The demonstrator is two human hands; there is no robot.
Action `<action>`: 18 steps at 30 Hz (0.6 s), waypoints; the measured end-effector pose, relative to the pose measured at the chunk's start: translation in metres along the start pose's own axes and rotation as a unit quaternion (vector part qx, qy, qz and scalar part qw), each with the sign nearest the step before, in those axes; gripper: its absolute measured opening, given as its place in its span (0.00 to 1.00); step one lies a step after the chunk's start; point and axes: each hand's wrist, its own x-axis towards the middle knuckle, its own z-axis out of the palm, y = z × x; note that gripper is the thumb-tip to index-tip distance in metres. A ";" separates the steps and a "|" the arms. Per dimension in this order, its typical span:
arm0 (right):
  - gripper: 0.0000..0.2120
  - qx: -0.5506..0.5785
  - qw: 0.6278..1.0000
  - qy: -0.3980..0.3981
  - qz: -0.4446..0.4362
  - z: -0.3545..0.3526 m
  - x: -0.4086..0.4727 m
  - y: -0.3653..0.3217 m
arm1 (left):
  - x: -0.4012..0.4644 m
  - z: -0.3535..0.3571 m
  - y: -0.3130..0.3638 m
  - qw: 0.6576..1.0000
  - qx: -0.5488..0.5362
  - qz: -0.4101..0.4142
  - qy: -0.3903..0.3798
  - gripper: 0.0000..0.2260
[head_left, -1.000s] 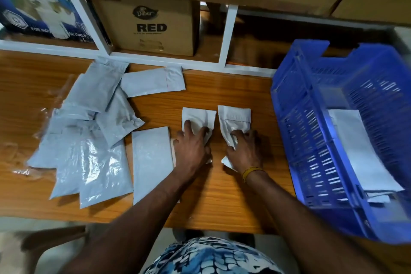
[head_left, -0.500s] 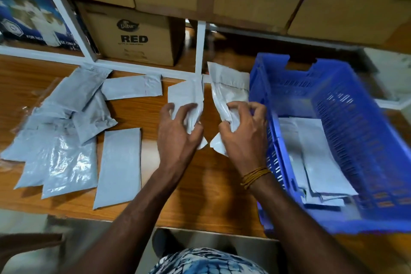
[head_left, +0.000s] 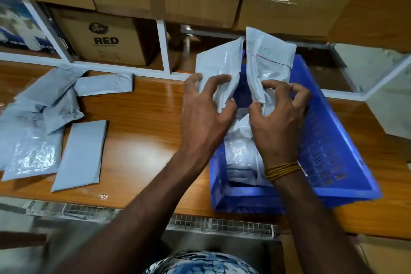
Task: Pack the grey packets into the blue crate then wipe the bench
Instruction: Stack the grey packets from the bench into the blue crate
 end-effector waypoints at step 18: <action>0.27 -0.198 0.889 -0.381 0.161 0.062 0.037 0.144 | 0.026 0.149 -0.024 0.866 0.336 -0.141 -0.342 0.22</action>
